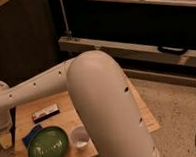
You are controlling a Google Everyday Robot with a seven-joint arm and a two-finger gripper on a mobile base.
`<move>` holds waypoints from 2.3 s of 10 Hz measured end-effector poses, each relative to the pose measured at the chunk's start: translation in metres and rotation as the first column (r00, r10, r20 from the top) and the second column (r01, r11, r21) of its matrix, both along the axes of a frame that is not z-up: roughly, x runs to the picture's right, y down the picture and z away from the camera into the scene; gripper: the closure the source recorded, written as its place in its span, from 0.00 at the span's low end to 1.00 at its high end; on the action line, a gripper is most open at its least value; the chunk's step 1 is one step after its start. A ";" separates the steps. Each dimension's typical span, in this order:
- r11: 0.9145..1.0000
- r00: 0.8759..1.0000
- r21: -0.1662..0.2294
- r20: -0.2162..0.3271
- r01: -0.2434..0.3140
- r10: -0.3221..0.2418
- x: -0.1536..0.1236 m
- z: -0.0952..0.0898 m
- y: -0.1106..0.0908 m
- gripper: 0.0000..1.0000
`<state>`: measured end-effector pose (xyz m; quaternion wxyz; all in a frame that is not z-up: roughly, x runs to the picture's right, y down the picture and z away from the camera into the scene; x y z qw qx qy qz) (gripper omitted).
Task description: Place the white sponge in the ceramic bowl
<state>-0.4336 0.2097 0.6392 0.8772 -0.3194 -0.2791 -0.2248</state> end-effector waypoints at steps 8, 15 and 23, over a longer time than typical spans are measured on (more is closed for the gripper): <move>0.998 0.997 0.008 -0.039 0.063 -0.062 0.014 0.048 0.034 0.35; 0.997 0.997 0.028 -0.016 0.072 -0.072 0.007 0.070 0.051 0.35; 0.995 0.995 -0.010 -0.012 0.100 -0.100 0.023 0.081 0.072 0.35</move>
